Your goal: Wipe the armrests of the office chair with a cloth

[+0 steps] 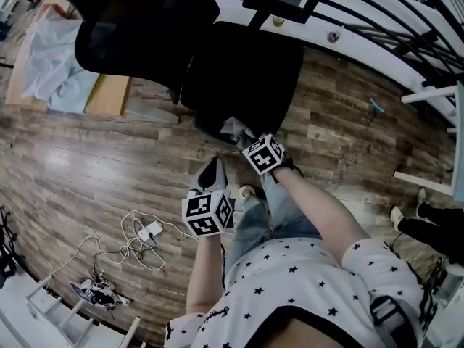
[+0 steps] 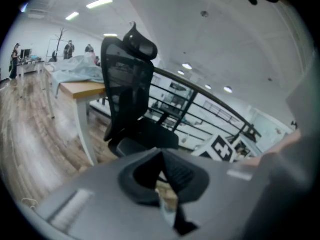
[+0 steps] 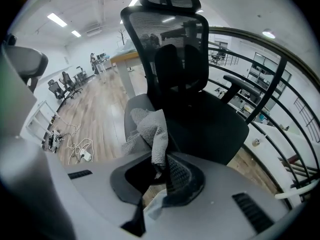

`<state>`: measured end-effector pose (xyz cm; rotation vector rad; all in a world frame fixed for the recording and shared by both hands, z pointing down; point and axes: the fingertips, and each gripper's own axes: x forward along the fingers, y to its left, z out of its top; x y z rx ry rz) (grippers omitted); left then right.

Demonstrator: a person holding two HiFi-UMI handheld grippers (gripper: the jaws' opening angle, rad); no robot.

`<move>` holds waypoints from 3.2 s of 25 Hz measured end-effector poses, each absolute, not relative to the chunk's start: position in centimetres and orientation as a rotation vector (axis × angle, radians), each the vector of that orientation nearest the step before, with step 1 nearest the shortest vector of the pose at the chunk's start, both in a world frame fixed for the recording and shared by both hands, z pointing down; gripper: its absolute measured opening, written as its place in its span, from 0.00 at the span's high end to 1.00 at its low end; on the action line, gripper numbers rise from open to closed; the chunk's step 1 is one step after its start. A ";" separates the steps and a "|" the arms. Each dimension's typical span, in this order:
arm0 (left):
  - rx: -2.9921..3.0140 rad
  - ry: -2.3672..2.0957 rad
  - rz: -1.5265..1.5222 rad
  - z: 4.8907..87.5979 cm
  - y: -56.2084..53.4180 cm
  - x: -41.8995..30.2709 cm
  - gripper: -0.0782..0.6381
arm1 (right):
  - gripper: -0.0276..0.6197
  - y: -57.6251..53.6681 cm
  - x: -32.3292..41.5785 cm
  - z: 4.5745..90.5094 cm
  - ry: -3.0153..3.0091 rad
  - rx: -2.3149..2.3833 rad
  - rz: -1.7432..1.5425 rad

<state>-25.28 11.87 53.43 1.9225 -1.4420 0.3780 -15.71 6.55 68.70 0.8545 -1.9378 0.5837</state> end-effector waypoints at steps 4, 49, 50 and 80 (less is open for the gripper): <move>1.930 -1.432 0.380 53.4 11.8 -25.0 0.88 | 0.91 6.7 -14.9 68.6 -1.931 0.872 0.592; 2.149 -1.331 0.404 48.5 15.3 -22.9 0.88 | 0.91 11.2 -8.9 54.6 -2.156 1.305 0.676; 2.156 -1.331 0.408 48.4 15.2 -22.8 0.88 | 0.91 11.3 -8.8 53.9 -2.173 1.319 0.678; 2.017 -1.604 0.298 45.7 -1.4 -5.0 0.88 | 0.91 -4.0 9.9 47.2 -2.432 1.141 0.677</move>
